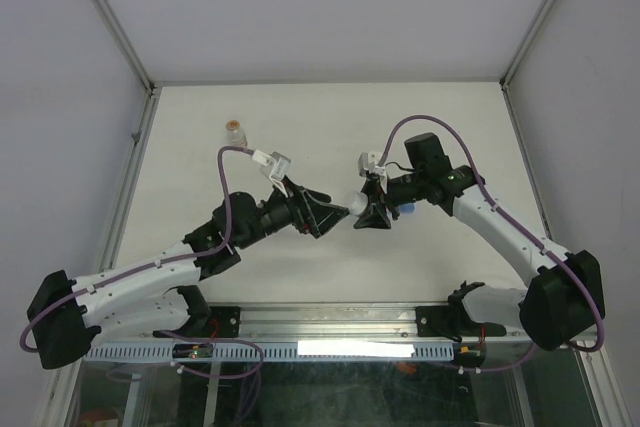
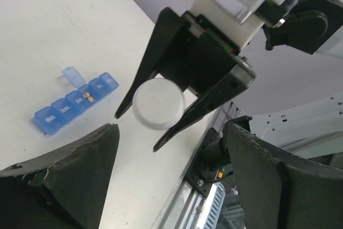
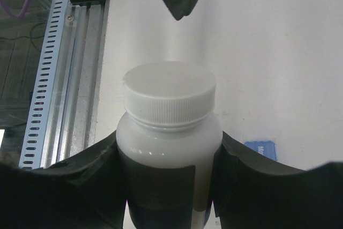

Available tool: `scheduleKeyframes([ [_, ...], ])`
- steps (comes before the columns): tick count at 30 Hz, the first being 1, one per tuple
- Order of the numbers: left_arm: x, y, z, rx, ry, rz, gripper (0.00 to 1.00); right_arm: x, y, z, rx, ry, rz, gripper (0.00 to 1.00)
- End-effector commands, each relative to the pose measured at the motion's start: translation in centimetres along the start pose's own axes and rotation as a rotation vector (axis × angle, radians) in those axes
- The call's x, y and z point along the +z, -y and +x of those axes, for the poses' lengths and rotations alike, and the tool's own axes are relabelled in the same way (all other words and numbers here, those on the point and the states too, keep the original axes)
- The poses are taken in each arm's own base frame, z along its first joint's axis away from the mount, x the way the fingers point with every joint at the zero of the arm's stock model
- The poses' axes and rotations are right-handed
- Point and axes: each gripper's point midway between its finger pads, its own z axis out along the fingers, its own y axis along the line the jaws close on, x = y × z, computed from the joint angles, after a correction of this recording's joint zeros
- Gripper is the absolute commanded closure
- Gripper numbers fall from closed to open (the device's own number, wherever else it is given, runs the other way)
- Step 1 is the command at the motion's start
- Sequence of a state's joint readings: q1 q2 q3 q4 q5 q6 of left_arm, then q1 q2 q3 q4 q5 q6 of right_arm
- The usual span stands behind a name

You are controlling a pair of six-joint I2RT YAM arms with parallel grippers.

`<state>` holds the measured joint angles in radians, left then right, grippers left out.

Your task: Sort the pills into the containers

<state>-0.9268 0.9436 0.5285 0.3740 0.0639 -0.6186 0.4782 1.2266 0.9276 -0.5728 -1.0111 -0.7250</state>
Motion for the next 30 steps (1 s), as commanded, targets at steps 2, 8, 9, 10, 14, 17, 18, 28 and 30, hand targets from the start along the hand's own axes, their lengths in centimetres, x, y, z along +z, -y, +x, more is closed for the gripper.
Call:
scheduleKeyframes([
  [2, 1.8, -0.1, -1.2, 0.018, -0.006, -0.159, 0.18, -0.2, 0.9, -2.3, -0.075, 0.047, 0.009, 1.0],
  [8, 3.8, 1.3, -1.4, 0.061, -0.05, -0.146, 0.23, -0.2, 0.9, -2.3, -0.074, 0.045, 0.012, 1.0],
  [9, 4.0, 1.3, -1.3, 0.065, -0.055, -0.149, 0.25, -0.2, 0.9, -2.3, -0.074, 0.045, 0.012, 1.0],
  [10, 4.2, 1.2, -1.2, 0.068, -0.062, -0.153, 0.27, -0.2, 0.9, -2.3, -0.073, 0.045, 0.012, 1.0],
  [14, 4.7, 1.5, -0.7, 0.071, -0.089, -0.136, 0.33, -0.2, 0.9, -2.3, -0.074, 0.046, 0.01, 1.0],
  [17, 4.9, 1.7, -0.3, 0.07, -0.108, -0.122, 0.43, -0.2, 0.9, -2.3, -0.071, 0.045, 0.011, 1.0],
  [18, 5.0, 1.8, -0.3, 0.07, -0.11, -0.117, 0.45, -0.2, 0.9, -2.3, -0.071, 0.046, 0.01, 1.0],
  [28, 5.1, 2.3, 1.4, 0.106, -0.188, -0.056, 0.76, -0.2, 0.9, -2.3, -0.071, 0.047, 0.009, 1.0],
  [30, 4.8, 3.3, 2.0, 0.167, -0.209, 0.038, 0.77, -0.2, 0.8, -2.4, -0.073, 0.049, 0.007, 1.0],
])
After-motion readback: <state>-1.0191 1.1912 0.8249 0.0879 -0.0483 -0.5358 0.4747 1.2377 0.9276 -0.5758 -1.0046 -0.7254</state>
